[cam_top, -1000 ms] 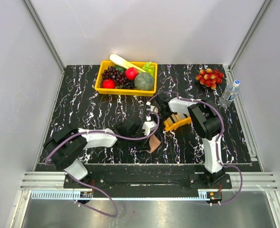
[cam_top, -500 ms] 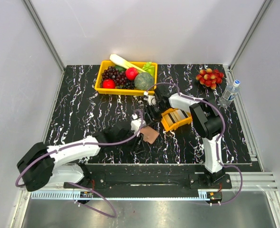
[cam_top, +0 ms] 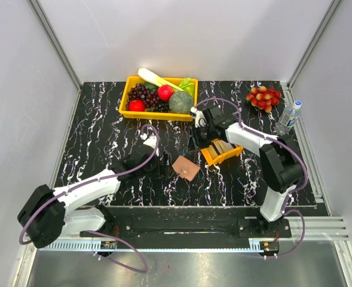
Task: Put the credit cards into the card holder
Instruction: Open the card holder at the center of the board.
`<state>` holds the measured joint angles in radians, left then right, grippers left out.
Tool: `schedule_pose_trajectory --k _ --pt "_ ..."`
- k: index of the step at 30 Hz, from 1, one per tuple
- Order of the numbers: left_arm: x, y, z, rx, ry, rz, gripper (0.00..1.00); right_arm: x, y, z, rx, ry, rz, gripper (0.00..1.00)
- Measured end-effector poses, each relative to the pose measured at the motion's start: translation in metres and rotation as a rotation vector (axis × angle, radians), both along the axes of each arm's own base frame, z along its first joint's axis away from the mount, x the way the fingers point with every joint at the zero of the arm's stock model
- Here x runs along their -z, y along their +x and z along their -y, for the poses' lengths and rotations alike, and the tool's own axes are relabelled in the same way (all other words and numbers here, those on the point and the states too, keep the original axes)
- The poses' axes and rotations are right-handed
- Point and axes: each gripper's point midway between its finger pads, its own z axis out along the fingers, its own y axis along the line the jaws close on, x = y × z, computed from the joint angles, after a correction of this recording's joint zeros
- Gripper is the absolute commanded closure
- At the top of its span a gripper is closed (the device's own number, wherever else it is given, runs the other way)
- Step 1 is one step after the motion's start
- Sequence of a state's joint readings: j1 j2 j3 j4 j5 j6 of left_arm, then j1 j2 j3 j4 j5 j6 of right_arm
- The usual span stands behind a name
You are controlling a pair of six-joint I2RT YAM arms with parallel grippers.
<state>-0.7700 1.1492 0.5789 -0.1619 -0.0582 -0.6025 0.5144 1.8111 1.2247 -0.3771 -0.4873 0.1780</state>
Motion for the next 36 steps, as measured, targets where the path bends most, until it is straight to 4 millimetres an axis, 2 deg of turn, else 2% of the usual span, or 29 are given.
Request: schedule_pose_trajectory --k 4,8,12,16,22,27,36 --pt "0.009 -0.001 0.006 -0.036 -0.036 -0.055 0.14 0.009 -0.004 0.000 0.018 0.000 -0.011 0.81" --pt "0.018 -0.002 0.010 -0.071 -0.064 -0.102 0.14 0.023 -0.016 -0.002 0.014 -0.028 -0.046 0.86" --pt "0.017 -0.002 0.016 -0.091 -0.116 -0.119 0.13 0.031 -0.033 -0.014 -0.026 -0.040 -0.067 0.89" --pt "0.021 -0.004 0.019 -0.117 -0.163 -0.143 0.13 0.038 -0.046 -0.023 -0.051 -0.044 -0.090 0.92" --pt "0.039 -0.015 0.013 -0.196 -0.218 -0.210 0.14 0.049 -0.071 -0.025 -0.068 -0.016 -0.175 0.93" --pt "0.036 -0.014 0.016 -0.228 -0.269 -0.219 0.14 0.050 -0.087 -0.034 -0.087 0.018 -0.211 0.94" --pt "0.037 -0.016 0.016 -0.271 -0.340 -0.236 0.14 0.048 -0.096 -0.038 -0.052 0.061 -0.248 0.95"
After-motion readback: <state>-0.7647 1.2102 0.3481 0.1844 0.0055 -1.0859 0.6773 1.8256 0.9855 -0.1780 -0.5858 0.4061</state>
